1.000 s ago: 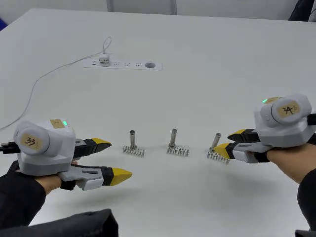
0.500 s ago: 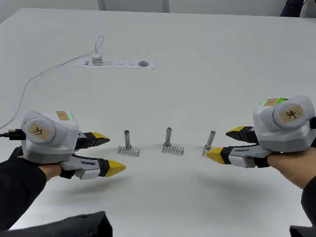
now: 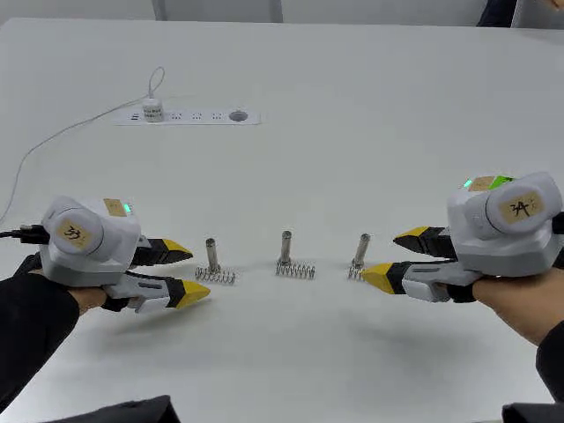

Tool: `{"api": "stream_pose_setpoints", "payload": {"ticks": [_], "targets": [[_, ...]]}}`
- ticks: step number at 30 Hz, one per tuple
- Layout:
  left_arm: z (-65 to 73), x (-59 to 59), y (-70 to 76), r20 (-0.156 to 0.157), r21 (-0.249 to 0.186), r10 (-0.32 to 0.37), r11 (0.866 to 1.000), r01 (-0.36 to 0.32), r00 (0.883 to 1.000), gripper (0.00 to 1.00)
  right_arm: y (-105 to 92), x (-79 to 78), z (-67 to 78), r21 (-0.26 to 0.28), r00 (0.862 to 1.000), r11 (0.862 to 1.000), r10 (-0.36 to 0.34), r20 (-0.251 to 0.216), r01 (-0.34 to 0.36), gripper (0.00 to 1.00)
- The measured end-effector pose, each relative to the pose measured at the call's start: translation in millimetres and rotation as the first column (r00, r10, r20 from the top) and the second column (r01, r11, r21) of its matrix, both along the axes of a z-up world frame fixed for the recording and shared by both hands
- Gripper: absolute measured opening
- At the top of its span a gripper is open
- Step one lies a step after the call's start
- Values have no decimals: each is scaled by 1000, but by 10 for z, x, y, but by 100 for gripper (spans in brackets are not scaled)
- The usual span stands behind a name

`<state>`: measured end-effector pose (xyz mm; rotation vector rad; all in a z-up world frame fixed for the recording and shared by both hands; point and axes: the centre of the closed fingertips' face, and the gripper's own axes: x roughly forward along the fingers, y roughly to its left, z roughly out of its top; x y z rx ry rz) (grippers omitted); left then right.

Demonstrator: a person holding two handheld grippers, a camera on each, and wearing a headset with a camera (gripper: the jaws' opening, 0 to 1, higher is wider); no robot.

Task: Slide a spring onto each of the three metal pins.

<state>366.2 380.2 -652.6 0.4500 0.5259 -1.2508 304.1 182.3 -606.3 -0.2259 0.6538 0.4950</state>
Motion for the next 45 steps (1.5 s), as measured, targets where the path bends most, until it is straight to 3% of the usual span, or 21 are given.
{"api": "stream_pose_setpoints", "payload": {"ticks": [12, 26, 32, 40, 45], "targets": [[-46, 20, -56, -10, 16, -38, 999, 38, 999, 26, -5, -21, -32, 3, 1000, 1000, -7, -7, 7, 41], [-79, -124, -53, -33, 27, -69, 997, 70, 997, 19, 3, -26, -39, 8, 1000, 1000, -7, -7, 7, 40], [-106, -199, -55, -31, 39, -84, 996, 85, 996, 16, 4, -21, -35, 11, 1000, 1000, -6, -4, 6, 40], [-135, -227, -94, -7, 54, -92, 994, 93, 996, 12, 17, -29, 9, 14, 1000, 1000, -3, 6, 3, 39], [-137, -259, -102, -12, 57, -97, 994, 98, 995, 11, 35, -35, 58, 16, 1000, 1000, 3, 17, -3, 39]]}}
